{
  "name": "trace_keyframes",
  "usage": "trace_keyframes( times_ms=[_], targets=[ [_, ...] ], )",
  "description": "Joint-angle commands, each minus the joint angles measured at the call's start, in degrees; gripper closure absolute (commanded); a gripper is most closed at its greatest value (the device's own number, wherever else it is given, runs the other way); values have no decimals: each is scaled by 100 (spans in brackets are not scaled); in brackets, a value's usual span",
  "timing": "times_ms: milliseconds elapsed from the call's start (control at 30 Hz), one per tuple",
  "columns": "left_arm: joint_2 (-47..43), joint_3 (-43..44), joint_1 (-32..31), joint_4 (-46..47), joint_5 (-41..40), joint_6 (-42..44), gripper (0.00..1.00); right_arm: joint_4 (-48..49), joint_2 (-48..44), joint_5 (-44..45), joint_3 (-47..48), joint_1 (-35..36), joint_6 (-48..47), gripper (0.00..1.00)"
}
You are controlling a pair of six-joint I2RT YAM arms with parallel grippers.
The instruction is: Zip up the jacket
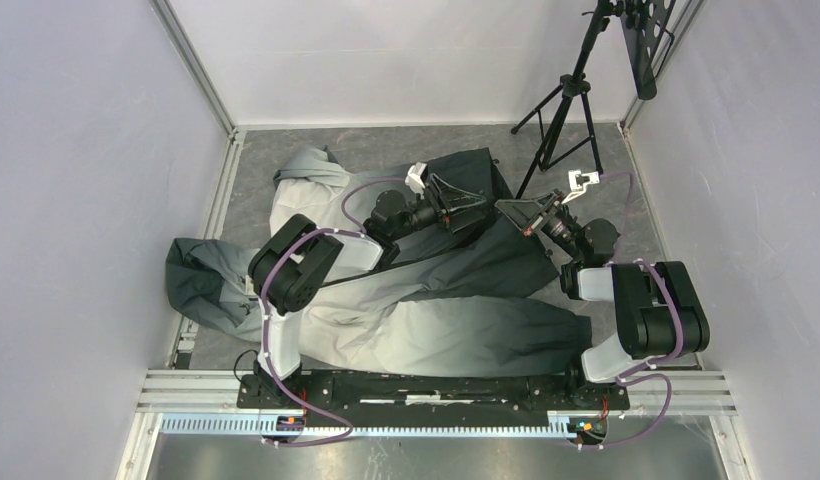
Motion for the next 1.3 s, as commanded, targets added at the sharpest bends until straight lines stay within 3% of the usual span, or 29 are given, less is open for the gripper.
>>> trace_keyframes(
  times_ms=[0,233,567,1267],
  targets=[
    [-340,47,12,-641,-24,231,35,431,12,-48,143,-9,5,100],
    [-117,277,5,-602,14,170,50,453,33,-57,156,-9,14,100],
    [12,465,-96,-867,56,339,35,488,37,-65,180,-9,53,100],
    [291,671,-166,-497,58,162,34,505,31,-75,183,-8,71,100]
  ],
)
